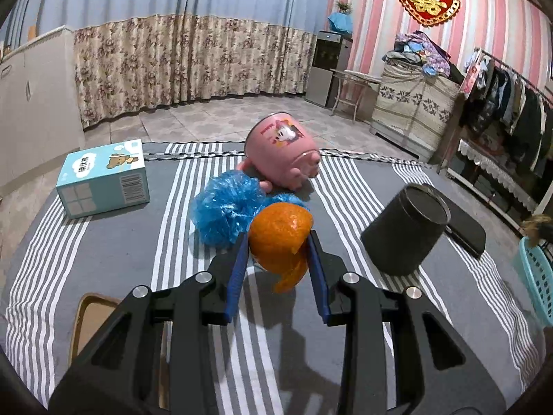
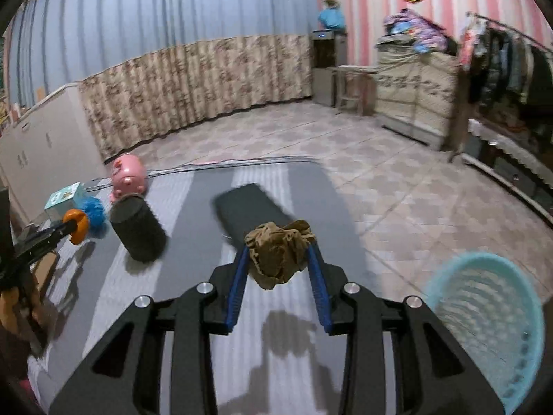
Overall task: Collect trash
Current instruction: 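Carry the tangerine and brown glove over the blue basket with both tools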
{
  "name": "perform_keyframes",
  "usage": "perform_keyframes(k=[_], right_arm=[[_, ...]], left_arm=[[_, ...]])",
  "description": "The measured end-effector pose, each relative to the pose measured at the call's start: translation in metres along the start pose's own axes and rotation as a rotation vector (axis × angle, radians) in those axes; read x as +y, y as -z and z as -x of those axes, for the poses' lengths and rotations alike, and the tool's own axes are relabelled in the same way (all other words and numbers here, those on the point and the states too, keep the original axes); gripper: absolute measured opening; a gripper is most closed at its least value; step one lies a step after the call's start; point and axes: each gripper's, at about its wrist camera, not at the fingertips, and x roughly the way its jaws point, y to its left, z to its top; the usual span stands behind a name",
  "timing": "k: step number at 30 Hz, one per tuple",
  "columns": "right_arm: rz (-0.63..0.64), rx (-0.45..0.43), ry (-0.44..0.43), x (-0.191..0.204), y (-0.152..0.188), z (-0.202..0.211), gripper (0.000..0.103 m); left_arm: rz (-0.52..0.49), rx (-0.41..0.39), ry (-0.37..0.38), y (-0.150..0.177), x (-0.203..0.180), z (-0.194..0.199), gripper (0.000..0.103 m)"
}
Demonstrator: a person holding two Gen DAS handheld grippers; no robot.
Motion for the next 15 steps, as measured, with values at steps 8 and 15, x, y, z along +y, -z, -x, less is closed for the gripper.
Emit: perform_keyframes(k=[8,15], right_arm=[[-0.075,-0.067,0.136,-0.087,0.026,0.063,0.035],[-0.149,-0.111,0.196,-0.137,0.034,0.074,0.035]], left_arm=[[-0.032,-0.005,0.054,0.004,-0.045,0.036,0.033],[-0.095,-0.061,0.105,-0.003,-0.106,0.066,0.033]])
